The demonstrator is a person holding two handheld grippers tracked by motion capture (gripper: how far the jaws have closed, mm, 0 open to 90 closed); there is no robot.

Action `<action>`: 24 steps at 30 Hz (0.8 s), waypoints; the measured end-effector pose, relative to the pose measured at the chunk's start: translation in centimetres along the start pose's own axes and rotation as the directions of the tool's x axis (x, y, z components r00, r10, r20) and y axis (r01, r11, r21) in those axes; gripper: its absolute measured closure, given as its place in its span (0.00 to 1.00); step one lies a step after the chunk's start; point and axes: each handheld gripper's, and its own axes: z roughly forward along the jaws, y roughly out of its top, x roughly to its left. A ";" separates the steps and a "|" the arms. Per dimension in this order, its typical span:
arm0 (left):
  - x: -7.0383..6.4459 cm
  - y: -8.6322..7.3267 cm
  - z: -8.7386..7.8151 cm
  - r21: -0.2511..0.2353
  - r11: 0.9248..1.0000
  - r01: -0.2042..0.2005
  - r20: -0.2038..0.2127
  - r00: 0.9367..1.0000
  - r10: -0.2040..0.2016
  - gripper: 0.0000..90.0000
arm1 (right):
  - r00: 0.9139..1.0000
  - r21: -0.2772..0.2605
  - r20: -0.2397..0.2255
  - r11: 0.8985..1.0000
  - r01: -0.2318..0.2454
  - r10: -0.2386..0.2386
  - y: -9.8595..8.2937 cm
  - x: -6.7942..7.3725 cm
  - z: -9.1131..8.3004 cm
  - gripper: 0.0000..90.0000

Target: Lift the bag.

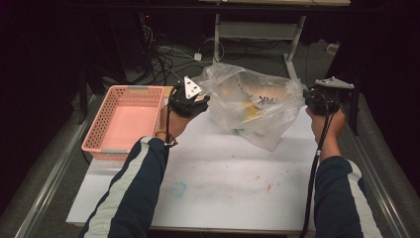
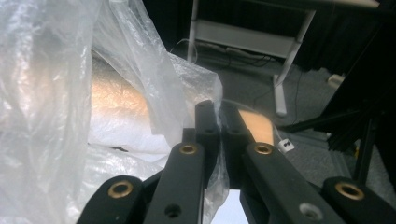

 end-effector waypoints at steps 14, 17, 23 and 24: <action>1.5 5.1 0.5 -0.012 0.999 -0.047 -0.038 0.998 0.046 0.95 | 0.996 -0.012 0.088 1.000 -0.010 0.011 3.2 -2.1 -1.8 0.99; 1.2 4.9 1.0 0.008 0.999 -0.049 -0.041 0.998 0.049 0.95 | 0.997 -0.002 0.077 1.000 -0.014 0.015 2.9 -2.2 -1.5 0.97; 1.6 4.5 1.1 0.016 1.000 0.001 -0.027 1.000 -0.001 0.77 | 0.999 -0.017 0.027 1.000 -0.024 0.025 2.5 -2.1 -1.4 0.77; 1.6 4.6 0.9 0.013 1.000 0.006 -0.036 0.999 -0.005 0.73 | 1.000 -0.027 0.012 0.999 -0.026 0.026 2.6 -2.0 -1.5 0.72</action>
